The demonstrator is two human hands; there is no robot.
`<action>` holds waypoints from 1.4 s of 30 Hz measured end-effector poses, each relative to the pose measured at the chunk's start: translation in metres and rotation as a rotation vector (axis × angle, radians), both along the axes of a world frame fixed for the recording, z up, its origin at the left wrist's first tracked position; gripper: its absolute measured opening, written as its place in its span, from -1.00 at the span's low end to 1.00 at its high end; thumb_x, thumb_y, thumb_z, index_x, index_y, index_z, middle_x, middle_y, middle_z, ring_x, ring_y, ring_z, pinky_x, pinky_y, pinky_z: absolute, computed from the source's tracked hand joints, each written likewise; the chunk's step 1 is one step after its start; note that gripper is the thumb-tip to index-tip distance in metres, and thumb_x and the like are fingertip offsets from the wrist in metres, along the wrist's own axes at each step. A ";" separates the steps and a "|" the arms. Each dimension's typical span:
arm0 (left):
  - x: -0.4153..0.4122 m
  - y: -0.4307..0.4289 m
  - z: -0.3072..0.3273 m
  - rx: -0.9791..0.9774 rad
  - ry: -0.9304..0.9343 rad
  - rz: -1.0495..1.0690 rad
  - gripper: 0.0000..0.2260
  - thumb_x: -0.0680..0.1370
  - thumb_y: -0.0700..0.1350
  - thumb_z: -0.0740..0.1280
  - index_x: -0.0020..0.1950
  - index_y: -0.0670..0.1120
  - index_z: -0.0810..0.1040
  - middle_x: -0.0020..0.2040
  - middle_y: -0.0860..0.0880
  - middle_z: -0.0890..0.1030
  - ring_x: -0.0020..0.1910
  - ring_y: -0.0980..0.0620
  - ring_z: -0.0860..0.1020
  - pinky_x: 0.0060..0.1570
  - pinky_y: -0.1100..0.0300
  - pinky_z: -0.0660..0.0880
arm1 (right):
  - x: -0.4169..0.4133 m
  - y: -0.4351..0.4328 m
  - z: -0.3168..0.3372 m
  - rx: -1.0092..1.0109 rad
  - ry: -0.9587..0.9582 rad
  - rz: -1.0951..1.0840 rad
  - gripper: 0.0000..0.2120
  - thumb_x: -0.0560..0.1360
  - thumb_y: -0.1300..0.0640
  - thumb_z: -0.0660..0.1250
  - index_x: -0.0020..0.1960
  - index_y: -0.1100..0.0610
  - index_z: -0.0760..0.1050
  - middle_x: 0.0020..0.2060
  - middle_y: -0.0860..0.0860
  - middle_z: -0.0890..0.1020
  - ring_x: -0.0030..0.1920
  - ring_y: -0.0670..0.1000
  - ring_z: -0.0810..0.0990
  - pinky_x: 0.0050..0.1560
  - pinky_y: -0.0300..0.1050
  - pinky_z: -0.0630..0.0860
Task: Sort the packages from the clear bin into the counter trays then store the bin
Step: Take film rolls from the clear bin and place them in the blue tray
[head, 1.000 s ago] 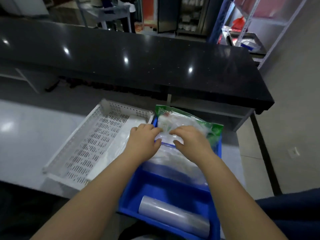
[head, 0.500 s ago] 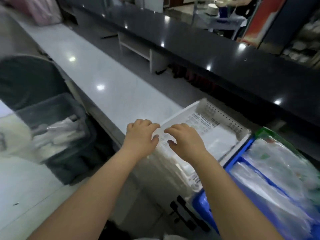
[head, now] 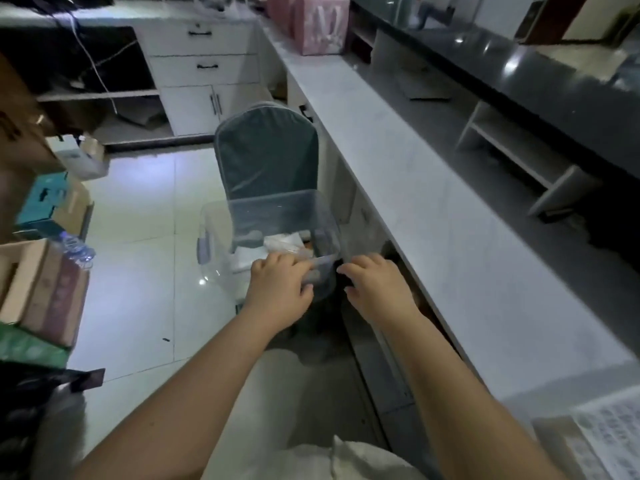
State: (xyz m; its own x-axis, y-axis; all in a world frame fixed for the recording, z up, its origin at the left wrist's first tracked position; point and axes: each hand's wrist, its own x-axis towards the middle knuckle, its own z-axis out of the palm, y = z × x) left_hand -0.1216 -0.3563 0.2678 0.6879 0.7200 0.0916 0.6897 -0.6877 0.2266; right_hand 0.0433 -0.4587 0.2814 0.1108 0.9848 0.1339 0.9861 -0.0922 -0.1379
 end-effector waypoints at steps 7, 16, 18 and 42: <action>-0.034 0.085 -0.048 -0.136 0.056 0.167 -0.62 0.49 0.06 0.24 0.31 0.11 0.46 0.22 0.02 0.54 0.18 -0.07 0.42 0.15 -0.01 0.34 | -0.012 0.111 -0.038 -0.129 0.037 0.130 -0.67 0.46 0.10 0.31 0.23 0.01 0.50 0.19 -0.02 0.55 0.20 0.09 0.45 0.21 0.04 0.38; 0.020 0.208 -0.116 -0.238 0.180 0.319 -0.62 0.49 0.04 0.24 0.32 0.10 0.44 0.23 0.00 0.51 0.20 -0.07 0.40 0.13 0.01 0.30 | 0.060 0.269 -0.123 -0.359 0.144 0.175 -0.65 0.47 0.09 0.32 0.25 -0.02 0.46 0.25 -0.02 0.51 0.24 0.10 0.40 0.20 0.05 0.34; 0.040 0.228 -0.135 -0.292 0.245 0.330 -0.60 0.48 0.02 0.26 0.33 0.08 0.43 0.24 -0.01 0.50 0.21 -0.08 0.39 0.12 0.01 0.29 | 0.079 0.301 -0.146 -0.447 0.168 0.192 -0.63 0.48 0.09 0.31 0.28 0.00 0.45 0.27 0.01 0.49 0.26 0.12 0.38 0.24 0.06 0.33; 0.129 0.342 -0.437 -0.688 0.544 -0.080 -0.33 0.38 -0.14 0.41 0.45 -0.01 0.26 0.37 -0.15 0.34 0.34 -0.17 0.28 0.27 -0.02 0.26 | 0.141 0.458 -0.440 -0.751 0.448 -0.039 -0.40 0.30 0.16 0.47 0.29 0.01 0.36 0.19 0.10 0.47 0.16 0.18 0.42 0.11 0.08 0.46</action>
State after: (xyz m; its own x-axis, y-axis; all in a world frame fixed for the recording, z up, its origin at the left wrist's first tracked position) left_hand 0.0079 -0.0146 -0.1690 0.5603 0.4432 -0.6998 0.7784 -0.5706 0.2618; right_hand 0.1838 -0.0005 -0.1587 0.0336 0.7897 -0.6126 0.8479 -0.3469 -0.4008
